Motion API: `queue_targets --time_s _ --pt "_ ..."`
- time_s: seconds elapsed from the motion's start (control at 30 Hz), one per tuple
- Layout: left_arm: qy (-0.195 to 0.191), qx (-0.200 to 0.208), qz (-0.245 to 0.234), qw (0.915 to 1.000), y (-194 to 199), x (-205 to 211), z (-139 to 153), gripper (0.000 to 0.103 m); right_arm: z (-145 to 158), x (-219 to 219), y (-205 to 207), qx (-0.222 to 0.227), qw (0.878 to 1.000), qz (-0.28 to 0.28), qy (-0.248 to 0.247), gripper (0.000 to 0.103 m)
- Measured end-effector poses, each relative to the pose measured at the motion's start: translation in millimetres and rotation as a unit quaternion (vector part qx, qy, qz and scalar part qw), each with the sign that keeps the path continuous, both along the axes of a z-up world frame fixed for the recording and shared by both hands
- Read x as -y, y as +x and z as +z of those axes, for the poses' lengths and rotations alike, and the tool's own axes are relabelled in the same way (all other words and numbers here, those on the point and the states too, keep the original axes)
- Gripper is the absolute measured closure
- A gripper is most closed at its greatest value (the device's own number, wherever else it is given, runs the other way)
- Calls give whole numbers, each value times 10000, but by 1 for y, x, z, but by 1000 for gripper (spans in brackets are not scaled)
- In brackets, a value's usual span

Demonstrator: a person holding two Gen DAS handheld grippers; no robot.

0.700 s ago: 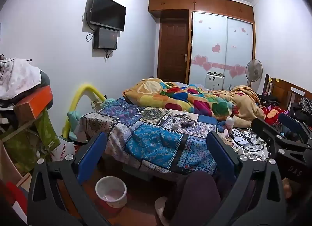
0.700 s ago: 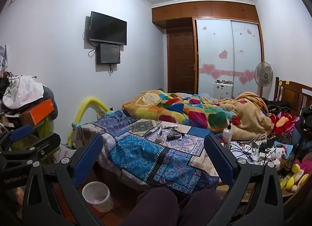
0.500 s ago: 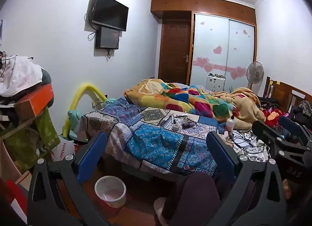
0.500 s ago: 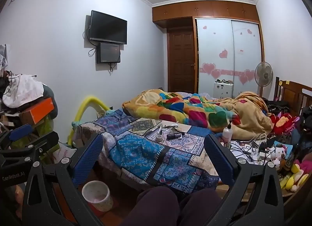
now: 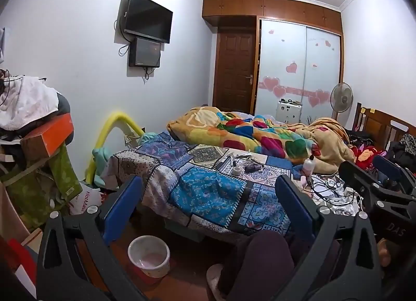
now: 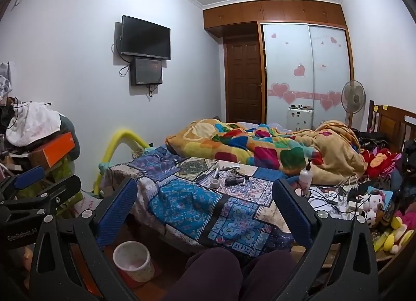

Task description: Collect trash

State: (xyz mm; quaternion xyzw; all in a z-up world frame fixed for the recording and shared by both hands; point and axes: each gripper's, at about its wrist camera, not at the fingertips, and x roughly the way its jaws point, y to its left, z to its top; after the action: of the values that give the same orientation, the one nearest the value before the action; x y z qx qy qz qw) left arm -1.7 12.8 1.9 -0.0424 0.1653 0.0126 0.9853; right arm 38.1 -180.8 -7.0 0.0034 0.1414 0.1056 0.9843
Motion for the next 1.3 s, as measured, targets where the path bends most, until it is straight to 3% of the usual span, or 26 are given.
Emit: queue_targets --time_s 1.3 --pt "-42 -81 177 9998 -1 -6 -7 0 1 -10 -4 -29 10000 72 -10 0"
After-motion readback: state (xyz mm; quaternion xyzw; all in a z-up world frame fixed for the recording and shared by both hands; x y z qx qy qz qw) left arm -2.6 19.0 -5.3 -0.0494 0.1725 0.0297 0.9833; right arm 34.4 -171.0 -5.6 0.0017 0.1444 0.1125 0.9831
